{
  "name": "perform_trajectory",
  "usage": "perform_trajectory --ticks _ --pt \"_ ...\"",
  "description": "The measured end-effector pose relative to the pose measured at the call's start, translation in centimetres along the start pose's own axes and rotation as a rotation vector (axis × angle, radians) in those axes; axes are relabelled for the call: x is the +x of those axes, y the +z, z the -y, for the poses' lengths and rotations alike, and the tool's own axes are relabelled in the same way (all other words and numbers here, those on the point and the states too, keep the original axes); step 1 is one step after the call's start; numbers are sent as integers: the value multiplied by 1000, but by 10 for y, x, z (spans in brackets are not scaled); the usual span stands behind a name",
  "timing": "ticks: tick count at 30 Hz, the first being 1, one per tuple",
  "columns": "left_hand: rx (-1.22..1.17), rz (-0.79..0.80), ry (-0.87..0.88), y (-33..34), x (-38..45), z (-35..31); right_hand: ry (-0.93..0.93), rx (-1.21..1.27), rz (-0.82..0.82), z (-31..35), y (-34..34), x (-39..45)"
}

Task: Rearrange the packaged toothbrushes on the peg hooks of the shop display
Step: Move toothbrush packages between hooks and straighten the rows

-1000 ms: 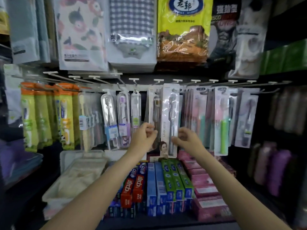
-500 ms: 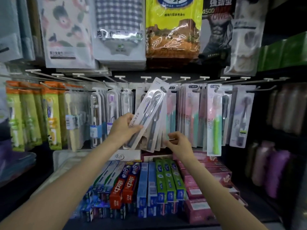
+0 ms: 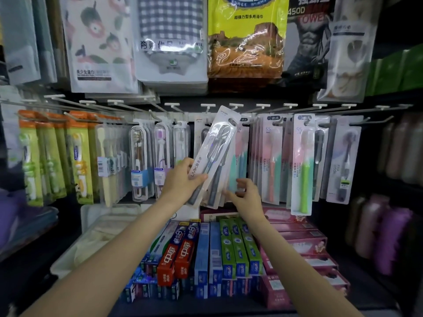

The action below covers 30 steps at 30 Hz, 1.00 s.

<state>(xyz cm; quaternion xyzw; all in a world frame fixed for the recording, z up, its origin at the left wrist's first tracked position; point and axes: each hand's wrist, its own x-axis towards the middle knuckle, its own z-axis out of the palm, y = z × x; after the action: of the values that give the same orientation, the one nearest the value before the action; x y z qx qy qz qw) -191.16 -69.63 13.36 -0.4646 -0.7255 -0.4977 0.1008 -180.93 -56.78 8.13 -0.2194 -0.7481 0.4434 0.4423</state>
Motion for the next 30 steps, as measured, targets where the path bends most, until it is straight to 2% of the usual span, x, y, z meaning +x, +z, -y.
perform_trajectory --ticks 4,7,12,15,20,24,26,28,30 --pt "-63 18 -23 -2 -3 -1 -27 4 -26 13 13 2" --pt "28 74 -6 1 -10 -1 -16 13 -16 20 15 4" --pt "-22 28 -29 4 -19 5 -6 -120 0 16 -7 8" --pt "-54 58 -39 17 -22 -1 -1 -134 10 16 -29 3" --pt "-30 81 14 40 -24 -11 -96 -27 -120 34 -49 -4" --pt "74 100 95 40 -22 -6 -142 -103 13 56 -35 -6" --pt "67 105 125 34 -20 2 -154 -201 -4 63 -22 0" --pt "40 62 157 27 -18 11 -157 -283 -55 66 -9 7" --pt "5 -85 141 19 -14 19 -140 -328 -91 65 0 13"
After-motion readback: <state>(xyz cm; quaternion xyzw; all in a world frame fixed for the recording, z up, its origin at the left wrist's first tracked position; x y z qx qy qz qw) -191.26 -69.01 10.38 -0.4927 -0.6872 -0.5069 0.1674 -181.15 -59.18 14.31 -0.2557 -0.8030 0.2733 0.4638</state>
